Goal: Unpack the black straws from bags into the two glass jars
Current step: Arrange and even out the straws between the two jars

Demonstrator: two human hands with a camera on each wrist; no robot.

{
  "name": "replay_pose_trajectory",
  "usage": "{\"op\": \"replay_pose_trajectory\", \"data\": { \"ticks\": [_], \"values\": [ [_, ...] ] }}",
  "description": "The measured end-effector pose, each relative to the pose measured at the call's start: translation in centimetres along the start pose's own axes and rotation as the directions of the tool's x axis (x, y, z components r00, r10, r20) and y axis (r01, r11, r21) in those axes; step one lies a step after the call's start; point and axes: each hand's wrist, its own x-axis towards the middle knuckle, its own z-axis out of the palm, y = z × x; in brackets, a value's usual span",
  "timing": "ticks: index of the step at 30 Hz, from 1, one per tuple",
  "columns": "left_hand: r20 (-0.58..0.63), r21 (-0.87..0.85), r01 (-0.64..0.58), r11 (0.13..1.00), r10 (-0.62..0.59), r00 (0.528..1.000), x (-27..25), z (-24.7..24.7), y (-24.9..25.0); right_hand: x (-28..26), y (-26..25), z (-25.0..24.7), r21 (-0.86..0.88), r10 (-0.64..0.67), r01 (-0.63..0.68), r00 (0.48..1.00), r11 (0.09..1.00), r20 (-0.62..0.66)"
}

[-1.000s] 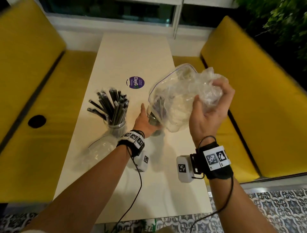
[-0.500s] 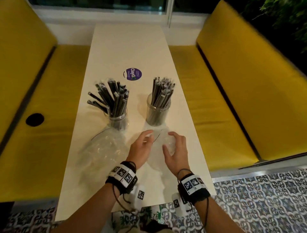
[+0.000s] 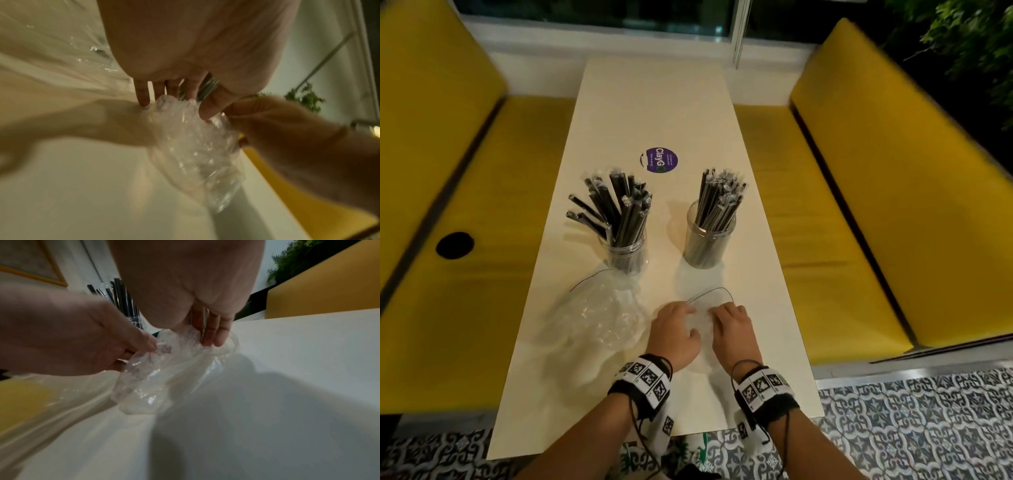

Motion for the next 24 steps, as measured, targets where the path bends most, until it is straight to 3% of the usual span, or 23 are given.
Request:
{"op": "replay_pose_trajectory", "data": {
  "ticks": [2, 4, 8, 12, 15, 17, 19, 20, 22, 24],
  "values": [
    [-0.043, -0.227, 0.087, 0.97, -0.1, 0.994, 0.0, -1.1, 1.5, 0.3, -0.4, -0.8, -0.042, 0.024, -0.025, 0.999, 0.999, -0.024],
    [-0.113, -0.316, 0.071, 0.946, -0.112, 0.987, 0.2, -2.4, 3.3, 0.8, -1.2, -2.4, -0.059, 0.04, -0.045, 0.996, 0.997, -0.074],
    [-0.263, -0.346, -0.043, 0.937, -0.053, 0.963, 2.2, -5.2, 6.9, 3.4, -2.6, -6.9, -0.103, -0.053, 0.023, 0.952, 0.994, -0.3],
    [-0.287, -0.328, -0.033, 0.944, -0.067, 0.956, 6.0, -8.0, 9.6, 9.2, -5.3, -12.6, 0.085, -0.065, 0.11, 0.907, 0.99, -0.416],
    [-0.211, -0.186, 0.024, 0.982, -0.064, 0.975, 9.0, -8.9, 10.6, 14.0, -7.2, -14.7, 0.014, -0.099, 0.11, 0.943, 0.994, -0.319],
    [-0.158, -0.127, 0.026, 0.992, -0.046, 0.986, 10.6, -9.1, 10.9, 16.4, -7.6, -14.7, -0.054, -0.086, 0.08, 0.989, 0.995, -0.123],
    [-0.133, -0.114, 0.019, 0.993, -0.034, 0.99, 11.7, -8.7, 10.7, 17.8, -7.8, -14.5, -0.068, -0.085, 0.09, 0.993, 0.994, 0.078],
    [-0.13, -0.116, 0.011, 0.993, -0.027, 0.991, 12.0, -8.6, 10.5, 18.1, -7.8, -14.5, -0.031, -0.109, 0.112, 0.99, 0.993, 0.094],
    [-0.136, -0.129, -0.012, 0.992, -0.006, 0.991, 12.2, -8.3, 10.2, 18.1, -7.6, -14.6, 0.102, -0.123, 0.132, 0.989, 0.986, -0.084],
    [-0.146, -0.135, -0.026, 0.991, 0.006, 0.989, 12.3, -8.2, 9.9, 17.6, -7.0, -14.0, 0.189, -0.055, 0.11, 0.96, 0.976, -0.274]
  ]
}}
